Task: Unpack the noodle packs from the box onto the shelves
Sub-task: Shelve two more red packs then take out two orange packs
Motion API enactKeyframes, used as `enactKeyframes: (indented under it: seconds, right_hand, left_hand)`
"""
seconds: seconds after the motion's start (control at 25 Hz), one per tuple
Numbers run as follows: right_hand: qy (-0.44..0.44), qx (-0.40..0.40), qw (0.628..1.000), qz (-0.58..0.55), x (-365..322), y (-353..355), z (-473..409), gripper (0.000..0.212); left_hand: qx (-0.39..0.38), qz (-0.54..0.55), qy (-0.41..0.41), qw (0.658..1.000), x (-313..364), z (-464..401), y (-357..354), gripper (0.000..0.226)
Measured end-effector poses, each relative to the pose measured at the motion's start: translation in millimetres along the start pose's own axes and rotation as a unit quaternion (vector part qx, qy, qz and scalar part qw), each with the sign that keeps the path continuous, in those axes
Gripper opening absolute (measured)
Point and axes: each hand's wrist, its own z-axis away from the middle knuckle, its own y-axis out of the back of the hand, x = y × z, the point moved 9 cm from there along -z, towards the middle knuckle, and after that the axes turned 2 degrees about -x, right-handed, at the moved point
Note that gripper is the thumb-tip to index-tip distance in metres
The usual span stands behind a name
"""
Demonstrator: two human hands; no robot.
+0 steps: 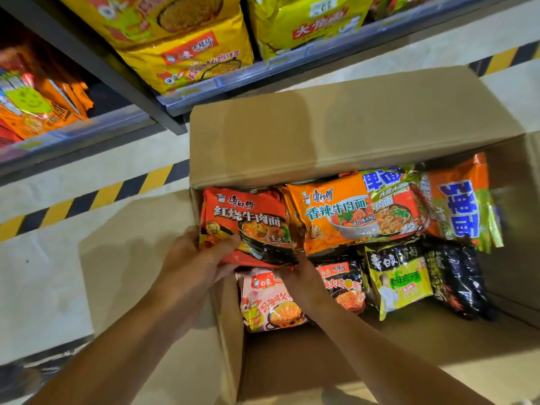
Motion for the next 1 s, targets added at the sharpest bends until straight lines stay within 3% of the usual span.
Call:
enactKeyframes:
  seconds: [0.08, 0.24, 0.36, 0.44, 0.52, 0.64, 0.68, 0.72, 0.8, 0.84, 1.0]
  right_hand:
    - [-0.053, 0.03, 0.994, -0.09, 6.1, -7.3, -17.1, 0.023]
    - [-0.143, 0.056, 0.946, -0.287, 15.0, -30.0, -40.6, 0.075]
    - [-0.182, 0.116, 0.905, -0.366, 16.5, -38.3, -52.9, 0.065]
    - [-0.206, 0.166, 0.891, -0.368, 20.2, -39.2, -62.3, 0.077]
    - [-0.221, 0.196, 0.881, -0.369, 27.1, -45.8, -72.8, 0.102]
    - [-0.236, 0.229, 0.882, -0.339, 59.0, -55.2, -99.2, 0.158]
    - [-0.236, 0.228, 0.883, -0.336, 54.2, -54.0, -93.2, 0.16]
    - [-0.233, 0.222, 0.886, -0.335, 44.0, -50.7, -84.9, 0.146]
    - [-0.227, 0.224, 0.877, -0.359, 29.0, -44.8, -72.6, 0.091]
    - [-0.225, 0.231, 0.872, -0.368, 32.2, -40.6, -75.4, 0.08]
    - [-0.205, 0.191, 0.878, -0.387, 33.6, -41.3, -79.0, 0.079]
  left_hand:
    - [-0.018, -0.005, -0.016, 1.0, 11.9, 8.8, 14.3, 0.032]
    - [-0.015, -0.088, -0.072, 0.993, 34.5, 27.6, 45.5, 0.036]
    - [0.029, -0.131, -0.115, 0.984, 42.0, 25.9, 76.6, 0.046]
    - [0.044, -0.116, -0.128, 0.984, 39.2, 18.8, 93.5, 0.046]
    - [0.037, -0.106, -0.126, 0.986, 31.2, 14.9, 100.1, 0.046]
    - [0.033, -0.106, -0.125, 0.986, 25.0, 13.1, 104.5, 0.057]
    - [0.036, -0.105, -0.123, 0.986, 23.2, 12.5, 107.1, 0.055]
    - [0.04, -0.1, -0.122, 0.987, 22.0, 12.2, 110.3, 0.052]
    - [0.046, -0.085, -0.123, 0.988, 22.1, 12.1, 115.4, 0.044]
    - [0.046, -0.082, -0.124, 0.988, 21.8, 12.1, 115.2, 0.042]
    - [0.045, -0.065, -0.136, 0.988, 19.2, 14.1, 112.8, 0.041]
